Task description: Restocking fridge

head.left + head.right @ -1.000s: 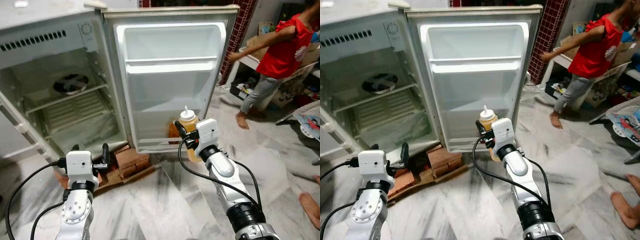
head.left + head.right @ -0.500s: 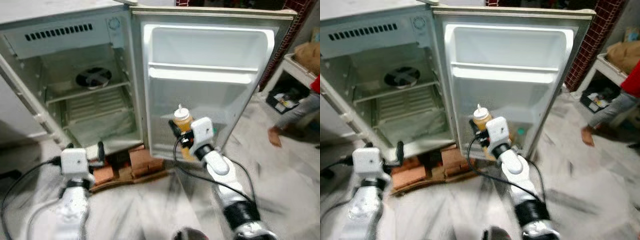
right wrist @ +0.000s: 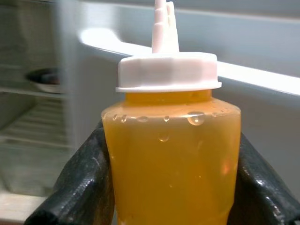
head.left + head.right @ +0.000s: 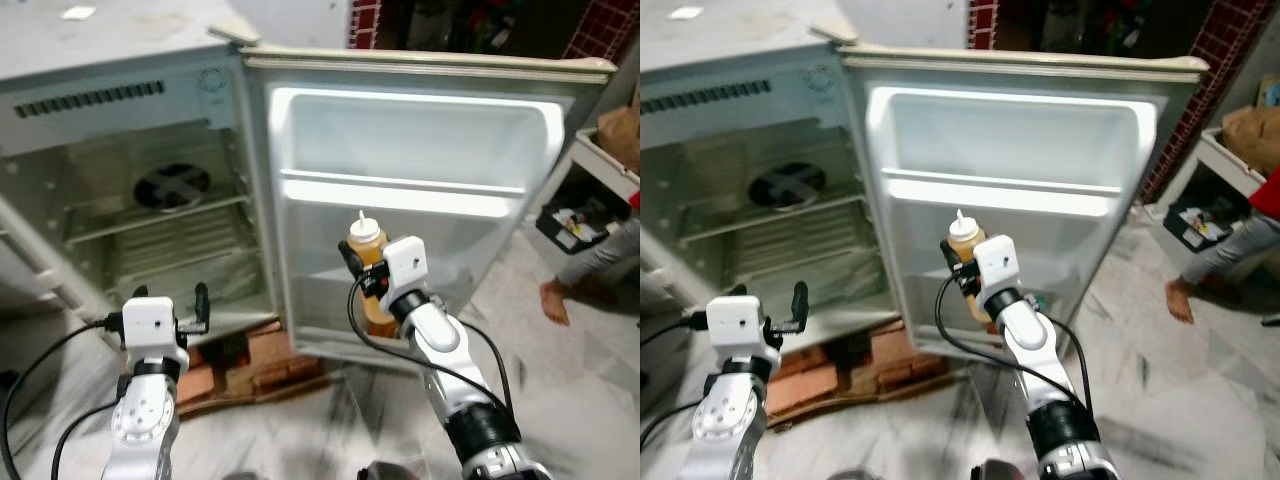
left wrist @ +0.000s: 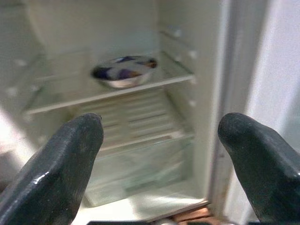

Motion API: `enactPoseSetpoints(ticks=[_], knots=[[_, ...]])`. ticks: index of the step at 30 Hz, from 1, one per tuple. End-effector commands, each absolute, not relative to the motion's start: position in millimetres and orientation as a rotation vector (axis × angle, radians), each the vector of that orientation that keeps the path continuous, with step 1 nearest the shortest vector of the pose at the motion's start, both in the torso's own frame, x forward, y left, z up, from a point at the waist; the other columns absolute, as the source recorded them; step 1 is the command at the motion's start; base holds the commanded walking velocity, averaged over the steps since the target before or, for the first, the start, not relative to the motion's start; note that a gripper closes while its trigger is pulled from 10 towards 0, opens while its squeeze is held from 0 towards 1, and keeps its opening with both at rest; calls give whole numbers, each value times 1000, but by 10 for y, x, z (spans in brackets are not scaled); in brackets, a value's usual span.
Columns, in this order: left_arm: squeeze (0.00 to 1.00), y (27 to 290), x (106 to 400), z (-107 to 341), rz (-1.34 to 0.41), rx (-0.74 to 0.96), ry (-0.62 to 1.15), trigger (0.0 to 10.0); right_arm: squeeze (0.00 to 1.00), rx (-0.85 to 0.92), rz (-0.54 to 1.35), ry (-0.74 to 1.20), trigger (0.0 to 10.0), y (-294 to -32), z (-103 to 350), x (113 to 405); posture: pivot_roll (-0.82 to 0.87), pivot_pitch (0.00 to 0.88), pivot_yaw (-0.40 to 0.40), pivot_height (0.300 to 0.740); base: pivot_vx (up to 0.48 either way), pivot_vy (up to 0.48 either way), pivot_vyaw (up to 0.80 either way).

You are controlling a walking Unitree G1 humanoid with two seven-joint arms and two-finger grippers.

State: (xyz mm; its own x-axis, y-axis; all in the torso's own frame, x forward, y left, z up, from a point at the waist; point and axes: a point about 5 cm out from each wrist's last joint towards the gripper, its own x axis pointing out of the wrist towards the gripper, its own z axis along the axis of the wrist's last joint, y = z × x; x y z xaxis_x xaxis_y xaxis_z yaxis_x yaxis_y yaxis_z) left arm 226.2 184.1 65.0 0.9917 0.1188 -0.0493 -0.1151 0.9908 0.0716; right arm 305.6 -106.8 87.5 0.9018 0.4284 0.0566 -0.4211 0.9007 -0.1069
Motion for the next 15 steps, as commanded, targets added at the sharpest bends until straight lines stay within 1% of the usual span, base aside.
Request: enactPoseSetpoints(ticks=[1, 4, 8, 11, 13, 15], knots=[[0, 1803, 2249, 642, 125, 59, 60, 10000, 0, -91, 424, -80, 10000, -1136, 888, 3067, 37, 32, -2, 740, 0, 0, 0], [0, 1810, 2237, 627, 130, 61, 69, 10000, 0, -87, 433, -68, 10000, -1132, 867, 3056, 37, 32, -2, 740, 0, 0, 0], [0, 1829, 2225, 605, 142, 68, 81, 10000, 0, -40, 535, -24, 10000, -1034, 800, 2976, 37, 33, -3, 740, 0, 0, 0], [0, 1832, 2193, 586, 134, 49, 100, 10000, 0, -19, 592, -33, 10000, -1005, 808, 2913, 34, 34, -4, 740, 0, 0, 0], [0, 1843, 2137, 565, 113, 52, 111, 10000, 0, -32, 564, -41, 10000, -1058, 805, 2912, 34, 34, -4, 740, 0, 0, 0], [0, 1855, 2070, 542, 98, 90, 117, 10000, 0, -39, 519, -45, 10000, -1129, 803, 2921, 36, 38, -10, 740, 0, 0, 0]])
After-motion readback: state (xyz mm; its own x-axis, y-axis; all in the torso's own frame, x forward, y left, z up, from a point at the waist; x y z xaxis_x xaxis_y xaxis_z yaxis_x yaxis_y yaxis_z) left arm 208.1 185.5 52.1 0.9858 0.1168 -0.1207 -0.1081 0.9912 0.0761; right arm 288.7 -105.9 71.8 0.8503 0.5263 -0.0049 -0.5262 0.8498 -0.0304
